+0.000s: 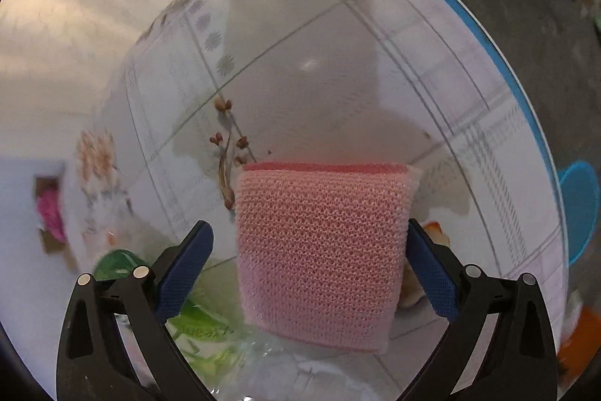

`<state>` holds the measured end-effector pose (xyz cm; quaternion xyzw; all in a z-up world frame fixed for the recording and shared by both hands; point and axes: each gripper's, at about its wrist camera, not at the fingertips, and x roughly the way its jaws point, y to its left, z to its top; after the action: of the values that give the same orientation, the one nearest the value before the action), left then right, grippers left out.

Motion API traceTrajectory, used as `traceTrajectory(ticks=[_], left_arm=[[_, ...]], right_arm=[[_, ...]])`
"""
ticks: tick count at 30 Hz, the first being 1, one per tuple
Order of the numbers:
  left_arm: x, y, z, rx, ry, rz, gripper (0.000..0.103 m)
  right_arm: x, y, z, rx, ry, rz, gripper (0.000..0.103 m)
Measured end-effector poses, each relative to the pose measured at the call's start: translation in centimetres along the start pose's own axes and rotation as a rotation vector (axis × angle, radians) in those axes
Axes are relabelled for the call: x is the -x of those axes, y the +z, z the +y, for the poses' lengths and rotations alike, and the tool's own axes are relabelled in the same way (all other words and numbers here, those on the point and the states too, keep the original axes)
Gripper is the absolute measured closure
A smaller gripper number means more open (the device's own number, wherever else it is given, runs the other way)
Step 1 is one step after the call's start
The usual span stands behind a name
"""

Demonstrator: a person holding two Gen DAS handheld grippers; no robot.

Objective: Collect trash
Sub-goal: 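Grasp the pink sponge with the right tool while the left tool approaches the green cup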

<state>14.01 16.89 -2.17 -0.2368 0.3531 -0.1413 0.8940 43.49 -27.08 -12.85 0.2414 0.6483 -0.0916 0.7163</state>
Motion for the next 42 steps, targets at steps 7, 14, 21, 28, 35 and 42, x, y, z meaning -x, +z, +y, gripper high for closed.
traceTrajectory(ticks=[7, 14, 21, 28, 35, 42], left_arm=[[0.3, 0.1, -0.3, -0.021, 0.016, -0.006, 0.006], [0.3, 0.4, -1.6, -0.051, 0.028, 0.000, 0.006], [-1.0, 2.7, -5.0, -0.100, -0.004, 0.007, 0.006], [-7.0, 9.1, -9.6, -0.113, -0.058, 0.106, 0.006], [-19.3, 12.8, -10.7, 0.120, 0.023, 0.326, 0.006], [-24.8, 12.4, -11.6, 0.225, 0.169, 0.380, 0.006]], right_arm=[[-1.1, -1.5, 3.0, 0.243, -0.176, -0.062, 0.017], [-0.3, -2.7, 1.5, 0.277, -0.063, -0.109, 0.015], [-1.1, -3.8, 0.3, 0.303, -0.092, -0.130, 0.013], [-1.2, -5.9, -0.6, 0.404, -0.137, -0.214, 0.022], [-0.9, -8.8, -3.3, 0.438, -0.096, -0.292, 0.023], [0.0, -9.7, -6.7, 0.463, -0.045, -0.319, 0.023]])
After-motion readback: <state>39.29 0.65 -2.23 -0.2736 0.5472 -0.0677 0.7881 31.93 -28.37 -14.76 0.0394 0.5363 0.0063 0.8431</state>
